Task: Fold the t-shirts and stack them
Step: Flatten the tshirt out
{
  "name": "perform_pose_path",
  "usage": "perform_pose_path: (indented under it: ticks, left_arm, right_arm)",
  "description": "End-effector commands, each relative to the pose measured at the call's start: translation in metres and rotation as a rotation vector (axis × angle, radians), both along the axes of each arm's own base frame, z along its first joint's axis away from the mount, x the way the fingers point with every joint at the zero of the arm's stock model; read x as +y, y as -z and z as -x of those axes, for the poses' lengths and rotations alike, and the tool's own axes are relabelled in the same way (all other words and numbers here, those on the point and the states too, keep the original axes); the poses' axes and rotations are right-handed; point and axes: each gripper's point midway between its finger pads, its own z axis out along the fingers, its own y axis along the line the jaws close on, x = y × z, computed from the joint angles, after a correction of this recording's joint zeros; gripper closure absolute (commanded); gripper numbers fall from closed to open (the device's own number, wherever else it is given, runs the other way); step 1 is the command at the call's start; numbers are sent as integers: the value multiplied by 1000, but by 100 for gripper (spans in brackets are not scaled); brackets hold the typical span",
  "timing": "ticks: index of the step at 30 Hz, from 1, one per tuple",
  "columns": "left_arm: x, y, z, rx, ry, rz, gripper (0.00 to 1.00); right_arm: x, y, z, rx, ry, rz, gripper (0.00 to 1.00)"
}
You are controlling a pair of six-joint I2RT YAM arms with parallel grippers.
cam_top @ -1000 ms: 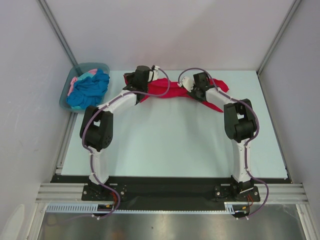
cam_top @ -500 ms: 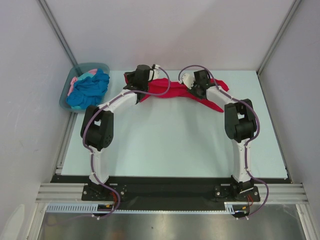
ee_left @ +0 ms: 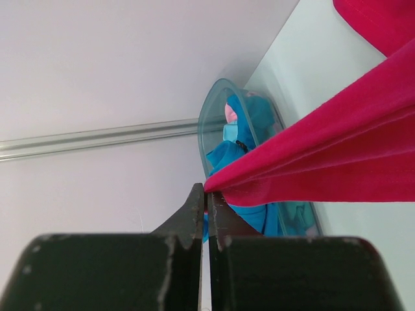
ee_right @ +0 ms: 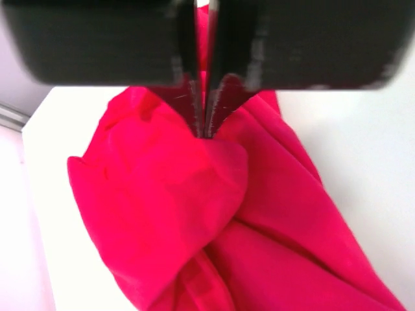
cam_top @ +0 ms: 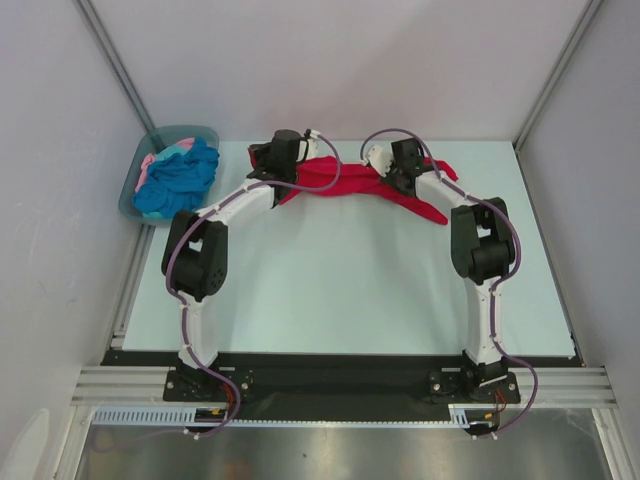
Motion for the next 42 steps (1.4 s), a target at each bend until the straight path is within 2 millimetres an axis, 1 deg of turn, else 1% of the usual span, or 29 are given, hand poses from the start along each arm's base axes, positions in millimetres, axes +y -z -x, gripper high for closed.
perform_pose_path:
  ticks: [1, 5, 6, 8, 9, 10, 11, 12, 13, 14, 15, 16, 17, 18, 19, 20, 21, 23, 24, 26, 29, 31, 34, 37, 38, 39, 40, 41, 42]
  left_arm:
    - [2, -29, -7, -70, -15, 9, 100]
    - [4, -32, -9, -74, -16, 4, 100]
    - [5, -33, -10, -78, -15, -1, 100]
    - [8, -41, -13, -97, -17, -7, 100]
    - [13, -47, -15, -110, -23, -15, 100]
    - [16, -50, -17, -116, -27, -18, 100]
    - [23, -58, -21, -132, -38, -24, 100]
    - [26, -64, -23, -145, -40, -27, 100]
    - [29, -70, -25, -158, -42, -32, 100]
    - [33, -78, -27, -179, -48, -36, 100]
    - [38, -89, -30, -209, -50, -51, 100]
    - [42, -93, -32, -223, -55, -59, 100]
    - [47, -105, -35, -246, -60, -73, 100]
    - [50, -110, -38, -265, -65, -73, 100]
    - [52, -116, -39, -279, -67, -74, 100]
    - [54, -125, -42, -301, -68, -73, 100]
    - [57, -133, -44, -327, -73, -78, 100]
    - [60, -146, -45, -369, -69, -84, 100]
    - [60, -158, -45, -409, -67, -91, 100]
    - [59, -167, -45, -434, -53, -103, 100]
    - [57, -177, -46, -471, -40, -97, 100]
    - [55, -185, -44, -500, -30, -93, 100]
    - [48, -206, -36, -592, 8, -73, 100]
    - [38, -236, -28, -706, 53, -44, 100]
    - [36, -256, -18, -782, 60, -20, 100]
    - [32, -267, -14, -823, 88, -10, 100]
    - [30, -277, -8, -862, 99, 3, 100]
    - [28, -291, 1, -926, 112, 28, 100]
    - [25, -305, 9, -967, 140, 35, 100]
  right_arm:
    - [-6, -5, -7, -21, 22, 11, 99]
    - [-12, -14, -10, -46, 40, 19, 100]
    - [-13, -27, -16, -89, 50, 17, 100]
    - [-17, -43, -21, -139, 63, 40, 100]
    - [-19, -62, -28, -199, 74, 35, 100]
    - [-25, -74, -32, -241, 98, 57, 100]
    - [-28, -84, -36, -276, 105, 68, 100]
    - [-33, -103, -45, -348, 111, 88, 100]
    - [-37, -116, -48, -392, 120, 99, 100]
    - [-44, -125, -50, -425, 144, 122, 100]
    - [-49, -146, -58, -506, 146, 146, 100]
    - [-57, -156, -61, -544, 165, 161, 100]
    - [-63, -166, -63, -581, 182, 183, 100]
    - [-69, -184, -68, -657, 203, 183, 100]
    - [-75, -195, -70, -696, 206, 224, 100]
    - [-85, -200, -72, -726, 228, 249, 100]
    - [-91, -223, -74, -826, 259, 245, 100]
    - [-108, -246, -73, -922, 302, 309, 100]
    - [-113, -266, -72, -1016, 330, 309, 100]
    - [-124, -284, -70, -1086, 359, 337, 100]
    - [-136, -316, -65, -1187, 404, 319, 100]
    - [-138, -337, -59, -1254, 414, 301, 100]
    - [-140, -368, -45, -1361, 426, 262, 100]
    - [-141, -394, -31, -1459, 434, 225, 100]
    - [-140, -406, -26, -1497, 435, 212, 100]
    - [-139, -418, -17, -1552, 441, 196, 100]
    - [-137, -425, -14, -1578, 432, 183, 100]
    - [-139, -440, -5, -1618, 436, 166, 100]
    - [-138, -448, 1, -1642, 440, 152, 100]
